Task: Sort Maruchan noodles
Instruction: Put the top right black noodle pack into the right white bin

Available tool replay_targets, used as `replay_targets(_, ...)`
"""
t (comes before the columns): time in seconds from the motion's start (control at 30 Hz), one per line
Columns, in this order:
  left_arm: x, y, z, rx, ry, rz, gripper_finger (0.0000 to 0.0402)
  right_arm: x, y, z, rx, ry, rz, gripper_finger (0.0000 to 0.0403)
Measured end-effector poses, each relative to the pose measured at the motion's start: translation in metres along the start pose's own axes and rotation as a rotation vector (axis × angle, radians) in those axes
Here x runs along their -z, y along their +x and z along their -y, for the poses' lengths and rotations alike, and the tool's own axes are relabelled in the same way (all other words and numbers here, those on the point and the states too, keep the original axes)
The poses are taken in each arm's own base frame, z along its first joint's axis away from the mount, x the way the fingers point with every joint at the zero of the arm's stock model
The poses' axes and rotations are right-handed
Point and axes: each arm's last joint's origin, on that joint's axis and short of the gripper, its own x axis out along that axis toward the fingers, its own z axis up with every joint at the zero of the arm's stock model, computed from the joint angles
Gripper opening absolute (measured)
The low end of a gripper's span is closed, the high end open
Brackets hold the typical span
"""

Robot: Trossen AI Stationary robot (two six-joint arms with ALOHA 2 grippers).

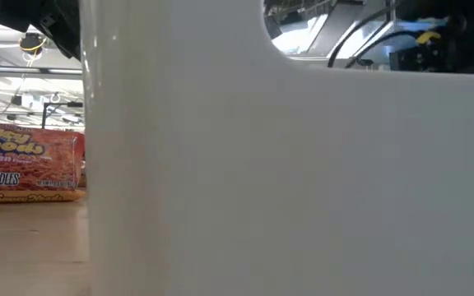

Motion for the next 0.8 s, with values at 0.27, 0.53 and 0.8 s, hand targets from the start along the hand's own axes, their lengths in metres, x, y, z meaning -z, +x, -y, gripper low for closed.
replay_targets(0.27, -0.002, 0.000, 0.001, 0.011, -0.007, 0.020, 0.0288, 0.002, 0.009, -0.003, 0.010, -0.009, -0.024, 0.0067)
replay_targets(0.53, -0.002, 0.000, 0.001, 0.013, -0.009, 0.023, 0.0288, -0.001, 0.013, -0.006, 0.000, -0.011, -0.044, 0.0069)
replay_targets(0.8, -0.003, 0.000, 0.002, 0.016, -0.011, 0.027, 0.0288, -0.006, 0.026, -0.013, 0.004, -0.033, -0.110, 0.0134)
